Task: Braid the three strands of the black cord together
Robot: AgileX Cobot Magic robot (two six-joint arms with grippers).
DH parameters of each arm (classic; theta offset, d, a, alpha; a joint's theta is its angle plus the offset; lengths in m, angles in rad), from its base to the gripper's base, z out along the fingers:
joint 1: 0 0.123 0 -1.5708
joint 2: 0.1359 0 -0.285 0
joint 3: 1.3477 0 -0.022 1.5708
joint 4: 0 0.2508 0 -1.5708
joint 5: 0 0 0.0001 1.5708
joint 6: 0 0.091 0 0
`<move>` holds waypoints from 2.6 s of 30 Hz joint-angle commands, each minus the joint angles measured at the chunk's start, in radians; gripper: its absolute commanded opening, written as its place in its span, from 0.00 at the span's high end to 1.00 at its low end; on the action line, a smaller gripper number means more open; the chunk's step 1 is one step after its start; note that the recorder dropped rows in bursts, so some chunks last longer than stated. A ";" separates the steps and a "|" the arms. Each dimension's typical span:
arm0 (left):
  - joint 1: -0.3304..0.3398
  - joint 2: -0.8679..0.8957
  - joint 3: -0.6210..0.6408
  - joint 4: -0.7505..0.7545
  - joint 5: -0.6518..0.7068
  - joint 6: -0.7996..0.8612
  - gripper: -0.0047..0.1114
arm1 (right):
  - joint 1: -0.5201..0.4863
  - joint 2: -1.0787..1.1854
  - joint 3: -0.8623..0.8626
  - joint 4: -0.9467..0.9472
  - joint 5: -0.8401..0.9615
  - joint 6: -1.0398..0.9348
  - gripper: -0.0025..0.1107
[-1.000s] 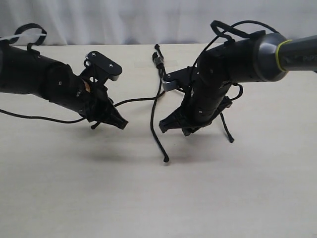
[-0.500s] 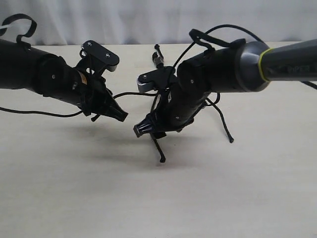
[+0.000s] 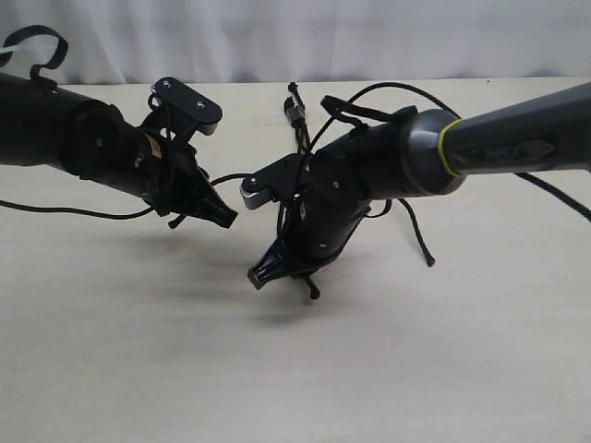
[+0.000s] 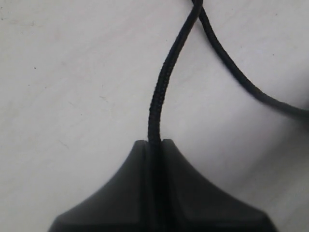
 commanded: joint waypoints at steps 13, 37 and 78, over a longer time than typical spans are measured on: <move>0.026 -0.008 0.001 -0.008 0.034 -0.005 0.96 | -0.135 -0.207 -0.095 -0.483 0.172 0.085 0.94; 0.032 -0.008 0.001 -0.008 0.077 -0.005 0.96 | -0.343 0.114 -0.105 -0.552 -0.138 0.061 0.94; 0.032 -0.008 0.001 -0.008 0.119 -0.054 0.96 | -0.437 -0.002 -0.105 0.130 0.081 -0.510 0.94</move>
